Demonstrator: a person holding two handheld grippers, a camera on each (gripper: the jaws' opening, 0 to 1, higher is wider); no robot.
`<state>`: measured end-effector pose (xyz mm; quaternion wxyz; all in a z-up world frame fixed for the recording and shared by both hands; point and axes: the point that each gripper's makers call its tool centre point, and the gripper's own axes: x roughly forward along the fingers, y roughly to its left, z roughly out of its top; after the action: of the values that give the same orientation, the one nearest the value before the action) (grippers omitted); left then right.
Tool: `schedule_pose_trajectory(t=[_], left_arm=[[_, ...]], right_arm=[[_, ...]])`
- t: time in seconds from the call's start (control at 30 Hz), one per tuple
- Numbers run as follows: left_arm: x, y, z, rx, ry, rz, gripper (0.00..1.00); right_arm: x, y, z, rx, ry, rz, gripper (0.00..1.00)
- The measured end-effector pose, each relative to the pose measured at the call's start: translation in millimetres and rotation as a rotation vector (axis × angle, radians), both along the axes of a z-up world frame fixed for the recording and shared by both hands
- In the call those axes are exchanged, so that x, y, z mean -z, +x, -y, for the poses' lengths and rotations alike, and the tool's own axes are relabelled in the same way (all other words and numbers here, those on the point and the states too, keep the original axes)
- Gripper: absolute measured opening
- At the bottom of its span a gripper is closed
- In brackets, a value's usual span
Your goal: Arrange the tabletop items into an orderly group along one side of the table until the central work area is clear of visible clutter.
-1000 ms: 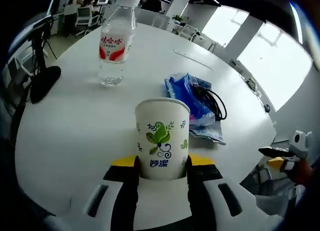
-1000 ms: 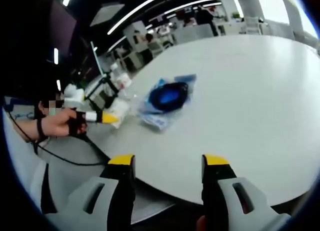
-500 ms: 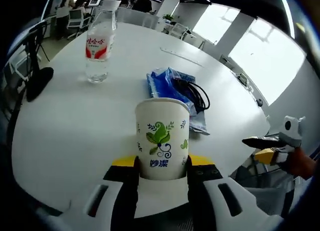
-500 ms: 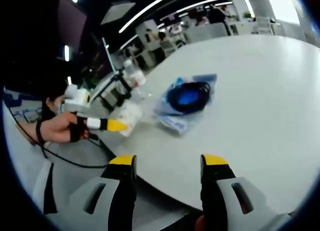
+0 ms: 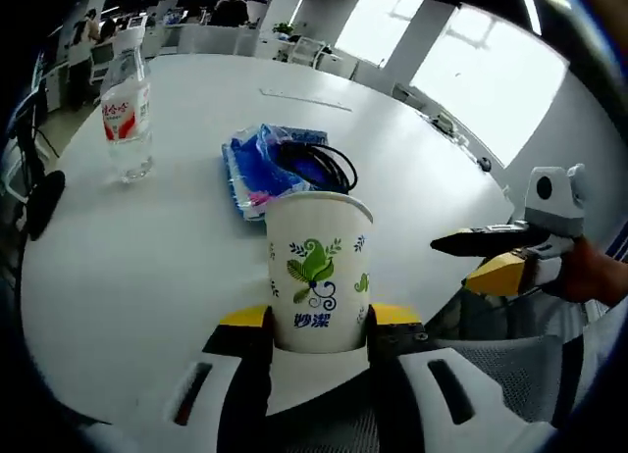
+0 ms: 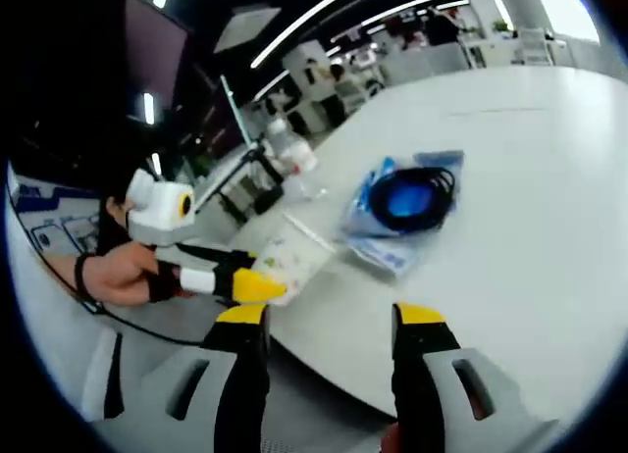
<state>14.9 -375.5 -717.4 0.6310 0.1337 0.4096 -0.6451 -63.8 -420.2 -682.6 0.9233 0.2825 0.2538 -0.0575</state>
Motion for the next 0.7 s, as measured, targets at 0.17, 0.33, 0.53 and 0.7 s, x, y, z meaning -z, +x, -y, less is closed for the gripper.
schedule_pose_trajectory(t=[0.17, 0.33, 0.53, 0.7], left_arm=[[-2.7, -9.7, 1.9, 0.074, -0.003, 0.042, 0.37], [-4.1, -19.2, 2.3, 0.160, -0.001, 0.095, 0.37], [-5.6, -33.4, 1.3, 0.271, -0.006, 0.144, 0.37], [-6.3, -46.9, 0.2, 0.341, -0.021, 0.149, 0.37]], right_arm=[[-4.2, 6.8, 1.4, -0.022, -0.008, 0.006, 0.48], [-8.7, 12.9, 3.9, -0.038, -0.013, 0.016, 0.48], [-10.5, 20.5, -1.5, -0.072, -0.007, 0.022, 0.48], [-11.4, 23.9, -12.9, -0.111, 0.028, 0.033, 0.46]])
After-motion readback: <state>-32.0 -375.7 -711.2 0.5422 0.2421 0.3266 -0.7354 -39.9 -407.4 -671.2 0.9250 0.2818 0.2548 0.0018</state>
